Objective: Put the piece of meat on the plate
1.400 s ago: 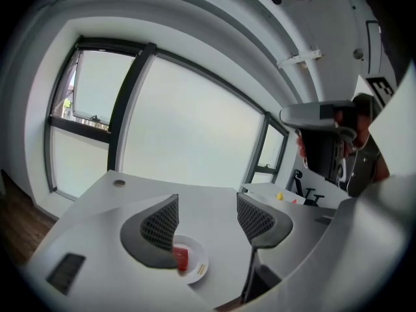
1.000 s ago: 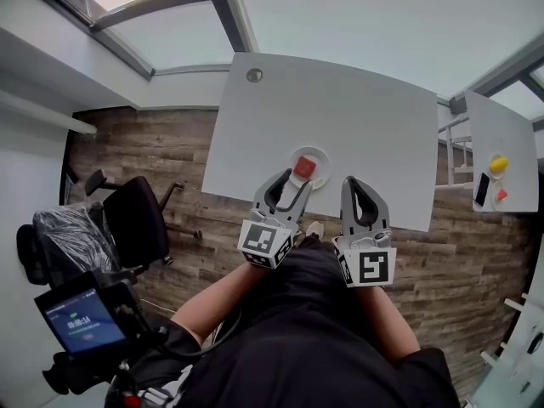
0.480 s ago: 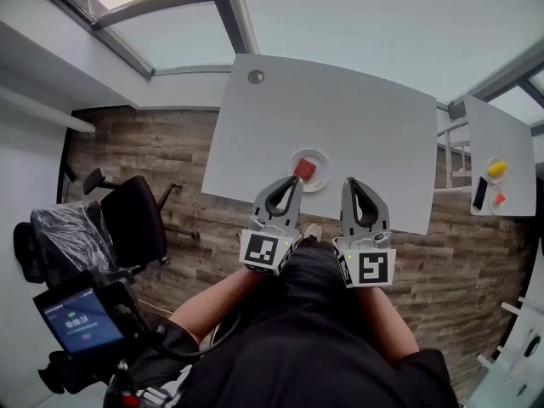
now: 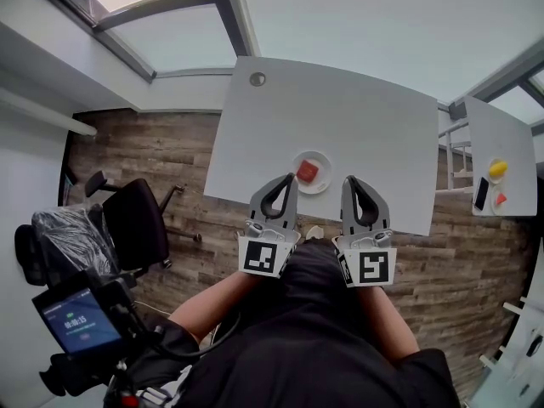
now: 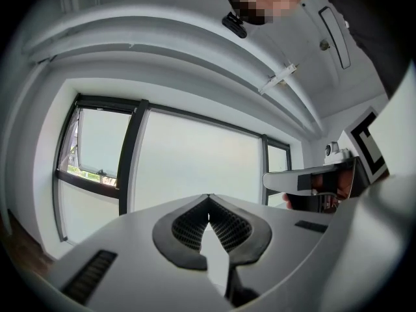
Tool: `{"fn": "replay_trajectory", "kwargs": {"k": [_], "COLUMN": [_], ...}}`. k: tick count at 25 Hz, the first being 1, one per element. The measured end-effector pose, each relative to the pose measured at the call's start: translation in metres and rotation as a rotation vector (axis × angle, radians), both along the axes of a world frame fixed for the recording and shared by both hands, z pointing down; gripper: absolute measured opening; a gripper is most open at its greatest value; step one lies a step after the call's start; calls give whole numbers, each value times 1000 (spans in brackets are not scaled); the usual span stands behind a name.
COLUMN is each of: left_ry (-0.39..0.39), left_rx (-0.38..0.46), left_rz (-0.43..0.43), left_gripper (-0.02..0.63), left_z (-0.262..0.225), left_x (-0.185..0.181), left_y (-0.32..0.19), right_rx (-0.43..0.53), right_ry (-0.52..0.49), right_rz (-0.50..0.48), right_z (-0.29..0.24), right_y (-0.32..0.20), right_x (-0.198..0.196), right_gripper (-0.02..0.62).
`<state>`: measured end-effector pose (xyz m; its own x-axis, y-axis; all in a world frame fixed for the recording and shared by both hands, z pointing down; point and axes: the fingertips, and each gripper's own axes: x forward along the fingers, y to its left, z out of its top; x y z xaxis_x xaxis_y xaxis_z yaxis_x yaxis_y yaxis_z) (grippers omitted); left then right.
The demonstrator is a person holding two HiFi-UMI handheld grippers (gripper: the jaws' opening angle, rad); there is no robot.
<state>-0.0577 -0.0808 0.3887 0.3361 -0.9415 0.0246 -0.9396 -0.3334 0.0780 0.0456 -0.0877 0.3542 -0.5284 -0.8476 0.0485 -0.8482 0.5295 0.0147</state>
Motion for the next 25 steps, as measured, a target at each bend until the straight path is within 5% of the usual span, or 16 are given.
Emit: {"fn": "replay_trajectory", "kwargs": {"k": [25], "left_ry": [10], "left_rx": [-8], "left_rz": [-15], "left_gripper": [6], "left_z": [0], "left_x": [-9], "left_y": [-1], "right_rx": [-8], "right_ry": [49], "right_rz": [-27], "right_z": [8], "right_y": [-3], "right_x": [-14], "right_gripper": [5]}}
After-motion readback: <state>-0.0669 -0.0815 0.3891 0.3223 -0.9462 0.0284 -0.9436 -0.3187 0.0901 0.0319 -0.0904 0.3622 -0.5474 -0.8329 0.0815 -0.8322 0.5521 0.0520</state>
